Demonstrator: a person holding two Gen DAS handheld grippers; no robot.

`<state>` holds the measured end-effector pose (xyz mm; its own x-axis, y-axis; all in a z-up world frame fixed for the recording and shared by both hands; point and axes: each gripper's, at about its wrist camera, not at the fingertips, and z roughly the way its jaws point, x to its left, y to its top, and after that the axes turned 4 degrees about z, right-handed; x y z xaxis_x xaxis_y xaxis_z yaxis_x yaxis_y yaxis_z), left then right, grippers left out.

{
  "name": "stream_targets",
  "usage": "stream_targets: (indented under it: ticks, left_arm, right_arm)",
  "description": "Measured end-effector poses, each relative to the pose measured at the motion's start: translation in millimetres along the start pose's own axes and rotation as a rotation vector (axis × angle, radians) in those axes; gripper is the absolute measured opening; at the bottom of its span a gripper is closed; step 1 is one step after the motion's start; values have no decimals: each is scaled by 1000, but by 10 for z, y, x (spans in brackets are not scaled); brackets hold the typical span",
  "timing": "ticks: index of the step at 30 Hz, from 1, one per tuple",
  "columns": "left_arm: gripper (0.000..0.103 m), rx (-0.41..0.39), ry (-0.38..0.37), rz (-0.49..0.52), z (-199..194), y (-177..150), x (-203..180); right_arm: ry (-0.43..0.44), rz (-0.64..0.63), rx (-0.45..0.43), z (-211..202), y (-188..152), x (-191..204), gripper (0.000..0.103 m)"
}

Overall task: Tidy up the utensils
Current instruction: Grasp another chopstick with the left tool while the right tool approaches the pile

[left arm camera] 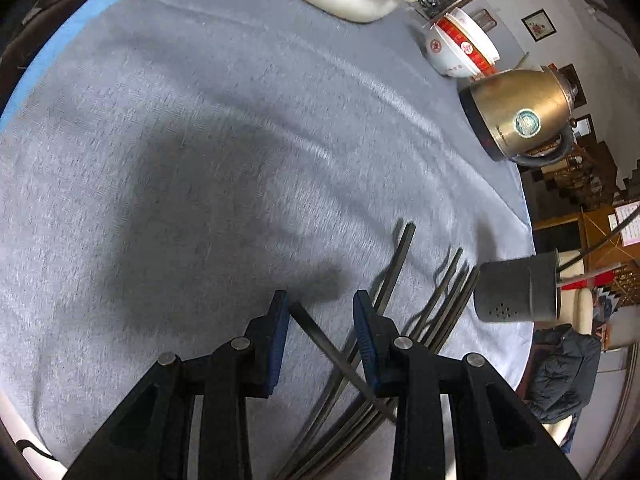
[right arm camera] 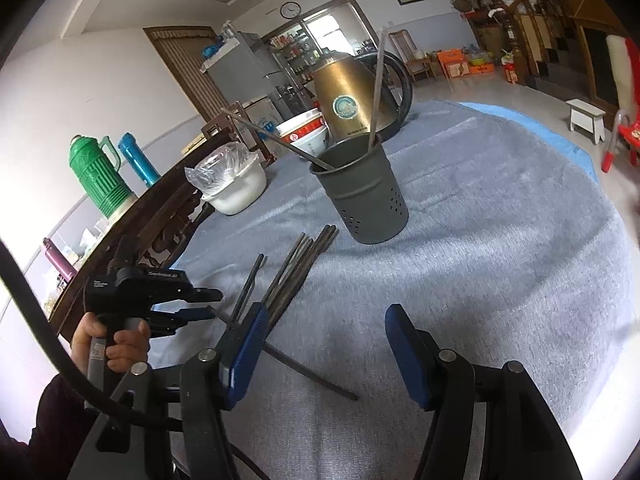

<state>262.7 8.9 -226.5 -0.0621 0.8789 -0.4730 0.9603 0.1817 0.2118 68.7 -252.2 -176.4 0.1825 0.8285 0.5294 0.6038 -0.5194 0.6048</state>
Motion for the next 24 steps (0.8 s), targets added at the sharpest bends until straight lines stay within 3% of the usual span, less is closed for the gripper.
stream_targets:
  ticks: [2,5,7,9,11,15,19,24]
  left_arm:
    - [12,1,7,-7,35,20,-2]
    - [11,-10,6,-10,78,39,12]
    - [10,-28,17,7,56,45,-2]
    - [9,-41,0,13,8,61,15]
    - [9,-65,0,26,-74,85,25]
    - [9,-110,15,60,-297,161,17]
    - [8,-149,45,114,-489,236,1]
    - [9,-183,106,238,-642,307,-132]
  right_arm:
    - [5,16,6,30,9,-11,65]
    - [23,49,32,142,46,-16,64]
    - [44,85,70,280,92,-11,48]
    - [33,87,115,487,153,60,40]
    - [17,67,129,648,184,149,40]
    - [20,79,247,1097,214,337,40]
    - [-69,19,326,1390,99,562,41]
    - [-157,-158,338,1508,-91,836,41]
